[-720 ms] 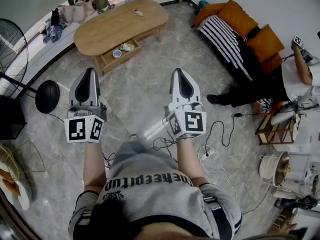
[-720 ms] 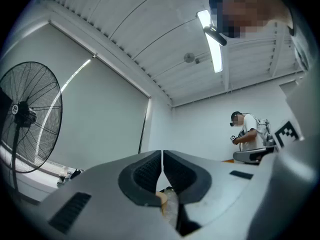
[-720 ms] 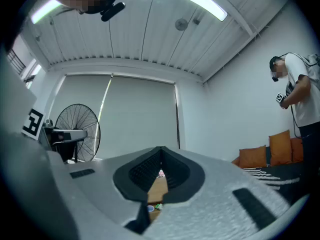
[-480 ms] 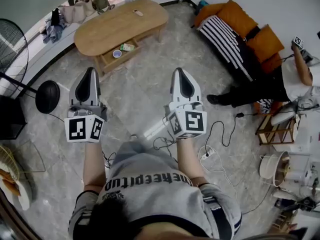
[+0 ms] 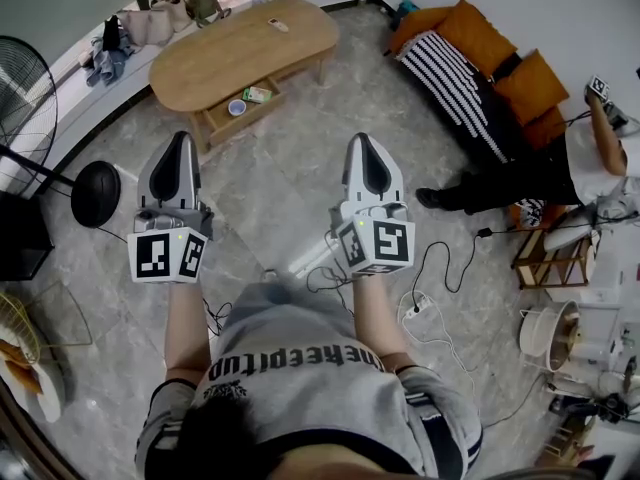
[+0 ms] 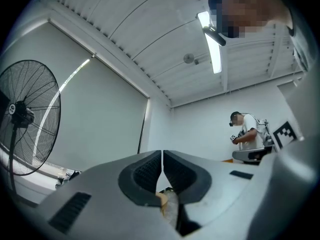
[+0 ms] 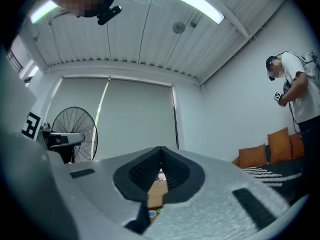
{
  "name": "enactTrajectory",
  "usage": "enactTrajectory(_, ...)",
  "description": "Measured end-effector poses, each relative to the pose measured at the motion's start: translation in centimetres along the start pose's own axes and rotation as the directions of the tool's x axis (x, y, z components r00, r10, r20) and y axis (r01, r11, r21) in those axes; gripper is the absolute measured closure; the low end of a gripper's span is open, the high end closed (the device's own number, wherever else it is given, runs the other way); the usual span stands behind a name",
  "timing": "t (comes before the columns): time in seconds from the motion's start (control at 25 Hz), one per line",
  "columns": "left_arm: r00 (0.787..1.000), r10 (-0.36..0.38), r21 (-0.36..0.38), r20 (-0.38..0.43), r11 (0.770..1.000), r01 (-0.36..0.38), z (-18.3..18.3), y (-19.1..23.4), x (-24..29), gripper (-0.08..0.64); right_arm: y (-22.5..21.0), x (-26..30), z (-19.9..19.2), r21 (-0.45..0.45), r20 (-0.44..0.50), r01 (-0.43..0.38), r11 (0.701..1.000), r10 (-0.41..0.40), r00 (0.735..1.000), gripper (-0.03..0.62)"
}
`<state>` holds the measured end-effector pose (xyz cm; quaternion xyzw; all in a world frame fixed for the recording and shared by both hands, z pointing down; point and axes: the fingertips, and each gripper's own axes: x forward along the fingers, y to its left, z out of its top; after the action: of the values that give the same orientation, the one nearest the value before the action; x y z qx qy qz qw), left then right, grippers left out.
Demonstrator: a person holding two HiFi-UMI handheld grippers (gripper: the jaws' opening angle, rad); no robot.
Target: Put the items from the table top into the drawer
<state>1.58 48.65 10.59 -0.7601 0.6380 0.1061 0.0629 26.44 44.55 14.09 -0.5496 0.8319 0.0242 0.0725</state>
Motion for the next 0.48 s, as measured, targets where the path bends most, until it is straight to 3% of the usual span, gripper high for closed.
enactTrajectory(0.48, 1.0, 0.004, -0.012, 0.002, 1.0, -0.004, -0.8, 1.9, 2.4, 0.546, 0.0, 3.1, -0.7, 0.0, -0.021, -0.011, 1.0, 0.011, 1.0, 0.589)
